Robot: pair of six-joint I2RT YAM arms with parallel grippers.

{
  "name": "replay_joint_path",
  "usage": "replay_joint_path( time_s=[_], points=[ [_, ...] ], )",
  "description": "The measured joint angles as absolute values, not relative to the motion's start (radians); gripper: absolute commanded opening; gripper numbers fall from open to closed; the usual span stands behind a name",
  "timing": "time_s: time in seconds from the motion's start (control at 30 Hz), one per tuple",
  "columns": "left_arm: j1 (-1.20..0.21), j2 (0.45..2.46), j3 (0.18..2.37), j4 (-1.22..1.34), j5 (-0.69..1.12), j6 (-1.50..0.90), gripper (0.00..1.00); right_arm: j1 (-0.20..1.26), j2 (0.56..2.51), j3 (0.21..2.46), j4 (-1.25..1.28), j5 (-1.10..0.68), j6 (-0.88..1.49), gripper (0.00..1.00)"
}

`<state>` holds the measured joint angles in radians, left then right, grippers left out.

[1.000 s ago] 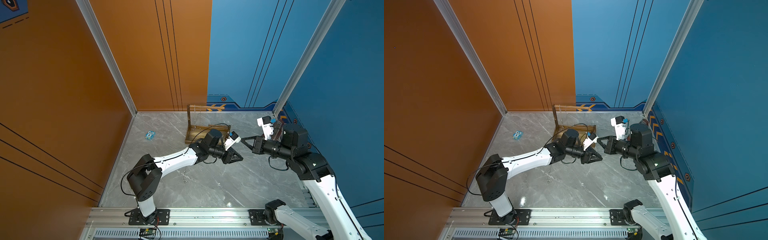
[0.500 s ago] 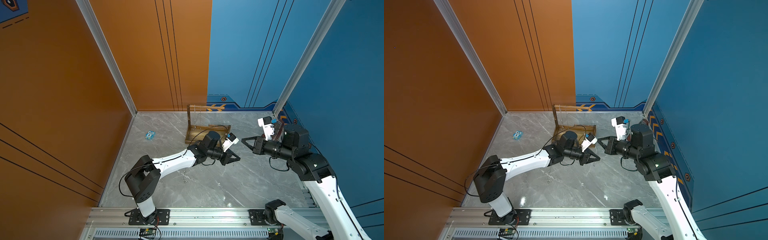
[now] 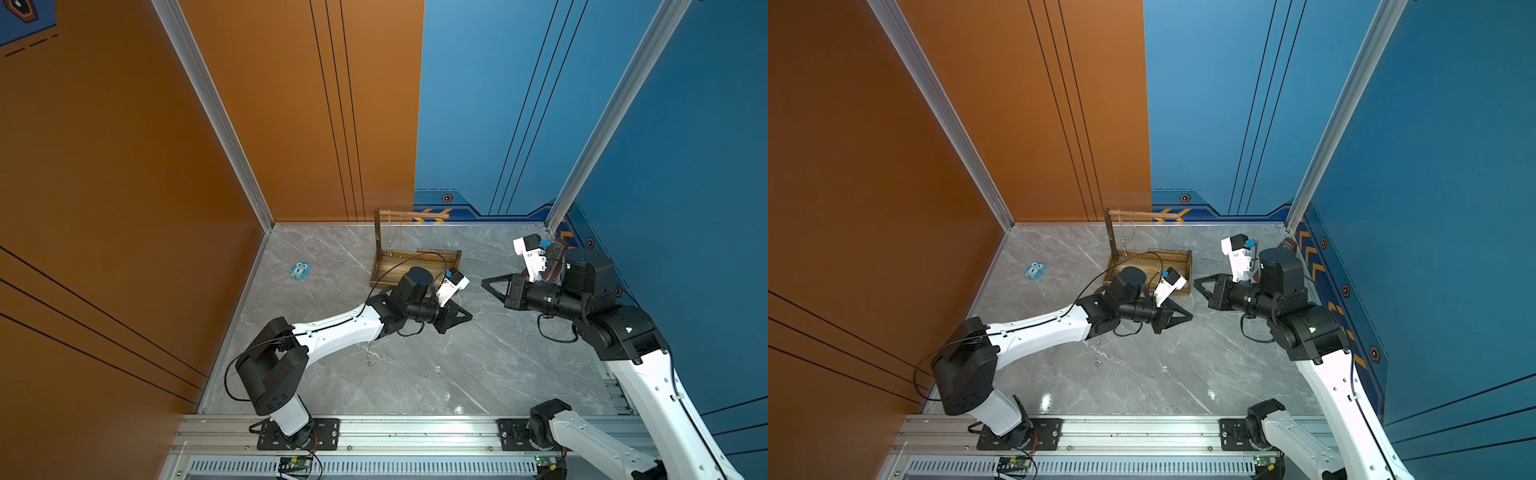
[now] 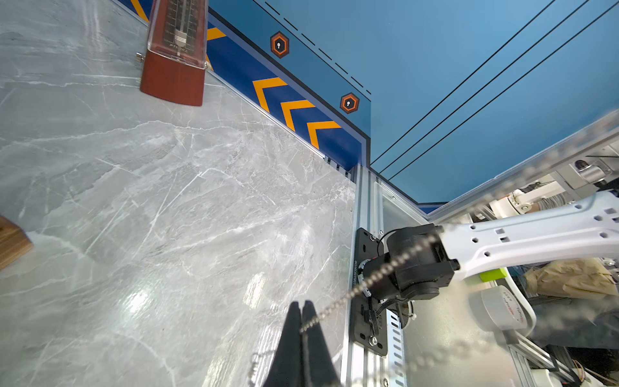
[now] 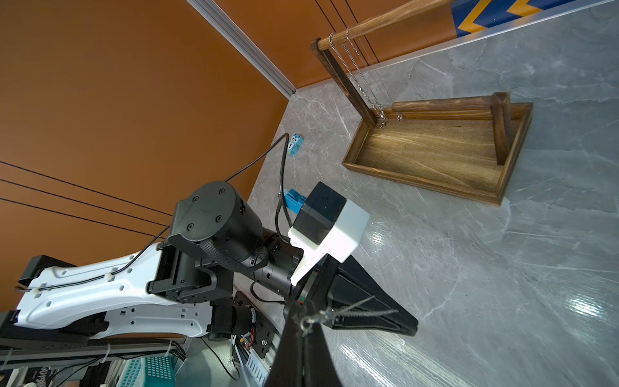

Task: Take the necklace off the jewelry display stand
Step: Take off the necklace from the stand, then place the necklace at the center of the board.

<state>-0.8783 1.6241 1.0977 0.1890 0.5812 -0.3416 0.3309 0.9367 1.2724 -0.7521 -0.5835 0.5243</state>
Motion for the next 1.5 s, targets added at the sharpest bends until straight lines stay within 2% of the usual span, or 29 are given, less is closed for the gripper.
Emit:
replay_joint_path(
  time_s=[0.4, 0.97, 1.23, 1.5],
  points=[
    [-0.878, 1.510, 0.859, 0.198, 0.455, -0.474, 0.00, 0.503, 1.041, 1.208, -0.741, -0.473, 0.547, 0.00],
    [-0.870, 1.182, 0.469, 0.172, 0.274, -0.701, 0.00, 0.744, 1.338, 1.202, -0.580, -0.308, 0.584, 0.00],
    [-0.843, 1.123, 0.427, 0.041, 0.199, -0.798, 0.00, 0.790, 1.478, 1.203, -0.525, -0.253, 0.607, 0.00],
    [-0.818, 1.193, 0.414, 0.009, 0.195, -0.881, 0.00, 0.791, 1.625, 1.254, -0.519, -0.231, 0.607, 0.00]
  ],
)
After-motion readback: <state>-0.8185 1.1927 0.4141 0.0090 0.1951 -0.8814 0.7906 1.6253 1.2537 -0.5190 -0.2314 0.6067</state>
